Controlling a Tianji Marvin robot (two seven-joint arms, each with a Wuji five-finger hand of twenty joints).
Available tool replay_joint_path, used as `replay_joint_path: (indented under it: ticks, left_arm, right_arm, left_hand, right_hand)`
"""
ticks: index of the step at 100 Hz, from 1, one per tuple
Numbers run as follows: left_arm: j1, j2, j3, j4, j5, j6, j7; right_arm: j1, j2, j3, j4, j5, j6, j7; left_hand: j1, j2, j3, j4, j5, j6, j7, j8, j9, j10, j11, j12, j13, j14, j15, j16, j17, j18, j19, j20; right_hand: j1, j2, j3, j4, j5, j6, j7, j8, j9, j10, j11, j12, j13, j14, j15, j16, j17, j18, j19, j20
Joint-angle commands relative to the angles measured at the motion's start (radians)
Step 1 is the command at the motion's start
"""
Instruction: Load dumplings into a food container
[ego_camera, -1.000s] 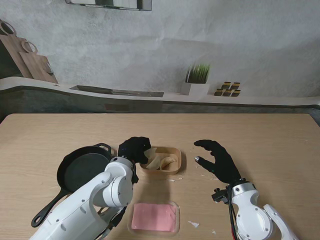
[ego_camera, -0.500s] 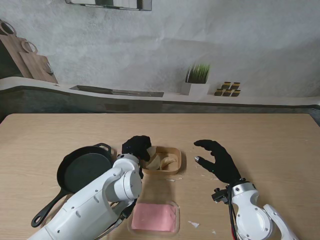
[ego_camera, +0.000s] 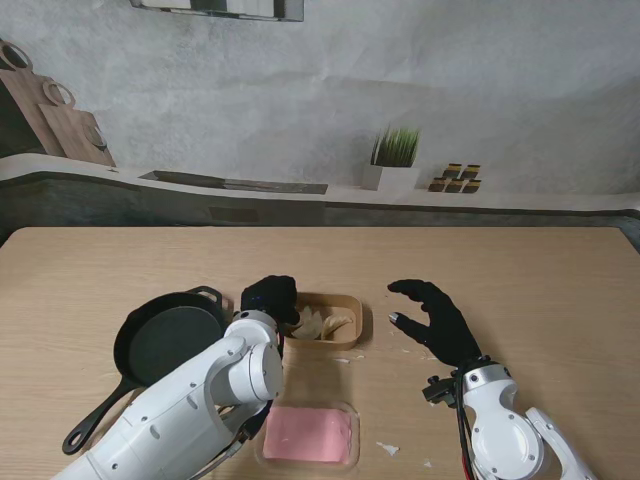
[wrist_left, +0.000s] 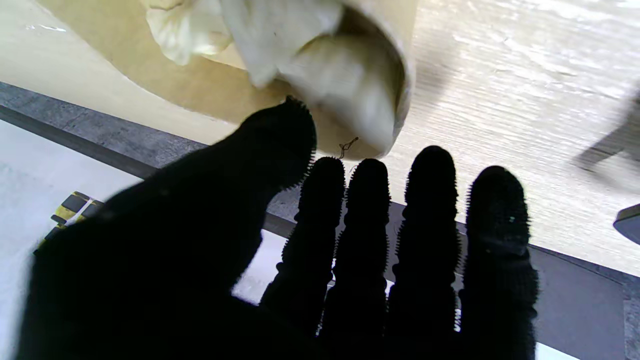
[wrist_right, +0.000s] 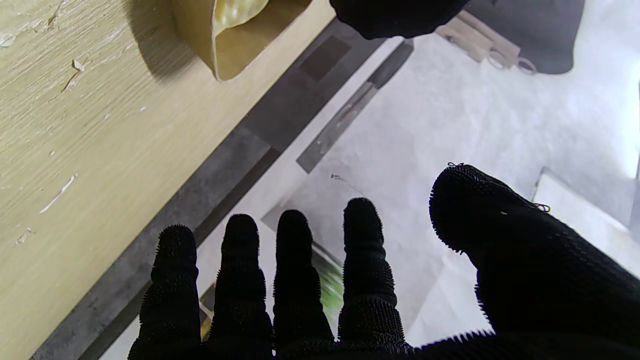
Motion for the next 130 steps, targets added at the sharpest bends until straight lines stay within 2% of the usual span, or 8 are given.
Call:
replay_joint_path:
  ticks: [1,27,36,50,71,86,108,130]
  left_arm:
    - [-0.002,-0.002,0.002,-0.007,0.001,-0.004,-0.011]
    - [0.015,0.011,-0.018,-0.03,0.016,-0.036,-0.019]
    - [0.058,0.053,-0.067,-0.1,0.077,-0.087,-0.076]
    - [0.206,0.123,-0.245,-0.217,0.231,-0.277,-0.162]
    - [0.438,0.149,-0.501,-0.314,0.301,-0.513,-0.156]
    - [0.561,0.152,-0.618,-0.347,0.247,-0.64,-0.179]
    - [0.66,0.159,-0.681,-0.348,0.215,-0.735,-0.212]
    - [0.721,0.162,-0.699,-0.335,0.164,-0.753,-0.249]
  right_arm:
    - [-0.005,-0.008,-0.003,-0.007,0.002,0.001,0.011]
    - [-0.004,-0.008,-0.003,-0.003,-0.004,-0.002,0.007]
    - [-0.009,-0.007,-0.003,-0.013,-0.005,0.007,0.012]
    - [-0.013,-0.003,-0.011,-0.035,-0.018,0.019,0.024]
    - [-0.023,0.01,-0.051,-0.083,-0.072,0.091,0.062]
    - [-0.047,0.017,-0.099,-0.123,-0.158,0.177,0.061]
    - [-0.072,0.046,-0.148,-0.204,-0.281,0.326,0.165]
    - [-0.089,0.073,-0.215,-0.26,-0.411,0.483,0.261]
  left_hand:
    - [-0.017,-0.002,0.032,0.026,-0.026,0.016,-0.041,-0.027,-0.034,0.024,-0.011,-0.031,-0.028,0.018,-0.02,-0.033,-0.023,-0.014,-0.012,0.025]
    - [-0.08,0.034,-0.021,0.01,-0.119,-0.014,-0.118,-0.081,-0.144,0.016,-0.063,-0.09,-0.164,0.046,-0.092,-0.09,-0.153,-0.028,-0.05,0.011]
    - [-0.126,0.109,-0.09,0.015,-0.189,-0.076,-0.158,-0.108,-0.252,-0.01,-0.093,-0.118,-0.346,0.06,-0.129,-0.103,-0.36,-0.044,-0.09,0.038]
    - [-0.17,0.176,-0.16,0.019,-0.202,-0.092,-0.084,-0.039,-0.26,-0.038,-0.045,-0.05,-0.384,0.037,-0.093,-0.068,-0.442,-0.052,-0.126,0.085]
    - [-0.175,0.316,-0.345,-0.008,0.074,-0.091,0.06,0.098,-0.246,-0.02,-0.145,-0.109,-0.489,0.024,-0.18,-0.113,-0.58,-0.05,-0.302,0.038]
    - [-0.178,0.43,-0.415,0.009,0.238,-0.041,0.034,0.081,-0.266,-0.022,-0.238,-0.224,-0.587,-0.03,-0.334,-0.239,-0.598,-0.035,-0.677,-0.156]
    - [-0.184,0.47,-0.439,0.01,0.34,-0.021,-0.059,0.04,-0.284,-0.04,-0.25,-0.281,-0.632,-0.064,-0.383,-0.278,-0.604,-0.062,-0.86,-0.103]
    - [-0.176,0.502,-0.468,0.006,0.329,0.029,-0.184,-0.041,-0.33,-0.044,-0.259,-0.302,-0.681,-0.081,-0.405,-0.293,-0.615,-0.077,-0.962,-0.061]
  right_hand:
    - [-0.011,0.013,0.018,0.04,0.007,0.001,0.002,0.008,0.001,0.006,0.019,0.008,0.016,0.001,0.006,0.007,0.009,-0.002,0.012,0.017]
    - [-0.014,0.013,0.018,0.039,0.007,0.002,0.002,0.007,0.002,0.007,0.018,0.007,0.014,0.002,0.005,0.007,0.008,-0.003,0.012,0.016]
    - [-0.013,0.012,0.016,0.038,0.006,0.004,0.002,0.007,-0.002,0.008,0.018,0.008,0.011,0.002,0.005,0.007,0.005,-0.006,0.011,0.017]
    - [-0.011,0.008,0.014,0.039,0.012,0.008,0.004,0.008,0.004,0.011,0.022,0.009,0.011,0.005,0.007,0.008,0.006,-0.005,0.012,0.018]
    - [-0.012,0.011,0.003,0.039,0.015,0.024,0.008,0.01,0.0,0.013,0.027,0.011,0.005,0.011,0.016,0.012,0.002,-0.011,0.013,0.02]
    - [-0.012,0.002,-0.007,0.042,0.063,0.084,0.02,0.015,0.059,0.045,0.061,0.024,0.053,0.067,0.121,0.062,0.071,0.031,0.074,0.062]
    - [-0.031,0.03,-0.036,0.041,0.127,0.18,0.035,0.027,0.132,0.094,0.139,0.06,0.083,0.142,0.303,0.146,0.072,0.025,0.281,0.167]
    - [-0.054,0.078,-0.095,0.04,0.152,0.214,0.041,0.032,0.147,0.116,0.19,0.079,0.097,0.165,0.387,0.184,-0.029,-0.008,0.682,-0.048]
